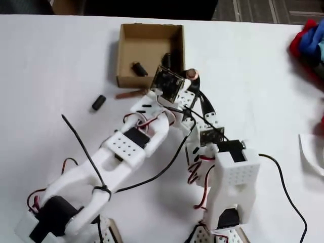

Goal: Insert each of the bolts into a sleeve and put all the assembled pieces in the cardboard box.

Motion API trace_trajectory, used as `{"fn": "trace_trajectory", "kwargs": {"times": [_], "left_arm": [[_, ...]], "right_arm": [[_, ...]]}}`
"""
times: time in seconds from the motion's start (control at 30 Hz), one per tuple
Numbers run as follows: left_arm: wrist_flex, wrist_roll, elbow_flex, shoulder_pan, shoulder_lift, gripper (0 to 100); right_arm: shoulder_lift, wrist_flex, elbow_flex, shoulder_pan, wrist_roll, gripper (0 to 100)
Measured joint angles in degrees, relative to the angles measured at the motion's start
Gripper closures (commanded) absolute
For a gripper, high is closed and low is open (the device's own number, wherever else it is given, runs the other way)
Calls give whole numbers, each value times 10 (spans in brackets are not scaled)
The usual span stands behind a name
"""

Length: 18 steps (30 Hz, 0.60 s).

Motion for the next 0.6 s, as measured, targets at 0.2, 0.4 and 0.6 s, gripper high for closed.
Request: {"fn": "trace_trajectory", "kwargs": {"times": [0.2,0.4,0.6], "left_arm": [[3,1,1,4,0,975],[3,1,1,4,0,975],[3,1,1,4,0,975]], "right_arm": [[0,0,-3,4,0,979],[0,0,-3,4,0,979],[0,0,-3,4,0,979]]}}
